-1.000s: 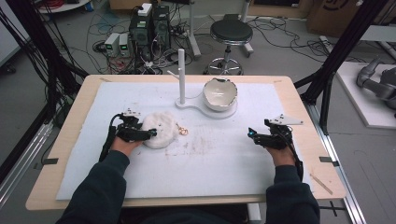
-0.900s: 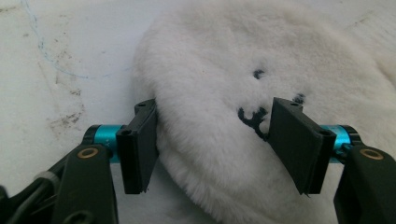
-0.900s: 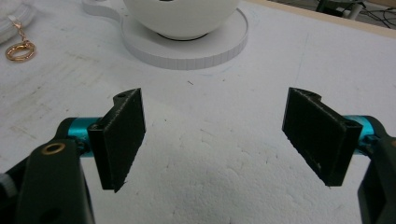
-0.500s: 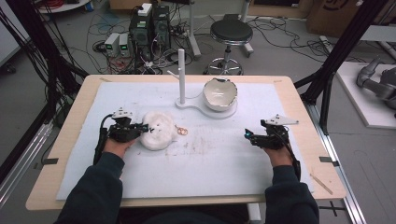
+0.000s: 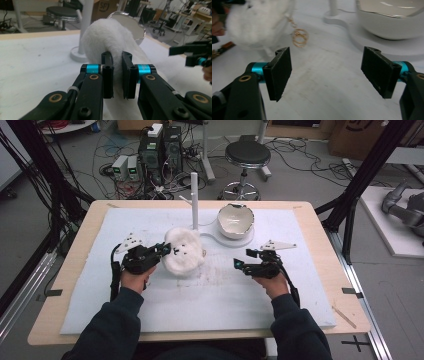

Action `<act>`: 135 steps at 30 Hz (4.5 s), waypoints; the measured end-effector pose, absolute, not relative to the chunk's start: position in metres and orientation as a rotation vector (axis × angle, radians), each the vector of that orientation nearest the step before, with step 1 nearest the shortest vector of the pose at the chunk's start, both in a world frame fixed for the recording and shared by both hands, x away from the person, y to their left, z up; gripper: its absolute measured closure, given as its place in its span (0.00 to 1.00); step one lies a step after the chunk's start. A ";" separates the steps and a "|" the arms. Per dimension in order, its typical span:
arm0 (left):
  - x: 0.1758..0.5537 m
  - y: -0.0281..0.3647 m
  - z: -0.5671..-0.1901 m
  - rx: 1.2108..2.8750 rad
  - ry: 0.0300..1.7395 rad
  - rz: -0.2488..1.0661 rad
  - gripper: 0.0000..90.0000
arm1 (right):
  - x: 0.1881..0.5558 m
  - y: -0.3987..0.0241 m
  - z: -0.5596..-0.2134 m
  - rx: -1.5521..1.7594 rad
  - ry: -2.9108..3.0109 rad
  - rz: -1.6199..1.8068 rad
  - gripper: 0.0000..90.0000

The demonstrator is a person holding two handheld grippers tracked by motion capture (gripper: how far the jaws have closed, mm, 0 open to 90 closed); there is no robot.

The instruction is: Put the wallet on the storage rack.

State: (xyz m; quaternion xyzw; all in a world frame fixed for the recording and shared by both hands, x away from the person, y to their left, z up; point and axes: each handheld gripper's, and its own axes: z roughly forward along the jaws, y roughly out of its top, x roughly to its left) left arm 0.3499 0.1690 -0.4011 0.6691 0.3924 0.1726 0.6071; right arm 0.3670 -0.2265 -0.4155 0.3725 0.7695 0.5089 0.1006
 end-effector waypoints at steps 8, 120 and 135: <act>0.345 0.137 -0.400 1.586 0.813 0.408 0.90 | 0.364 -0.179 -0.423 1.043 2.436 1.670 0.29; 0.372 0.207 -0.403 1.702 0.961 0.428 0.29 | 0.412 -0.252 -0.309 0.651 2.100 1.091 0.88; 0.373 0.217 -0.406 1.673 0.997 0.415 0.29 | 0.455 -0.217 -0.316 0.436 2.096 0.618 0.88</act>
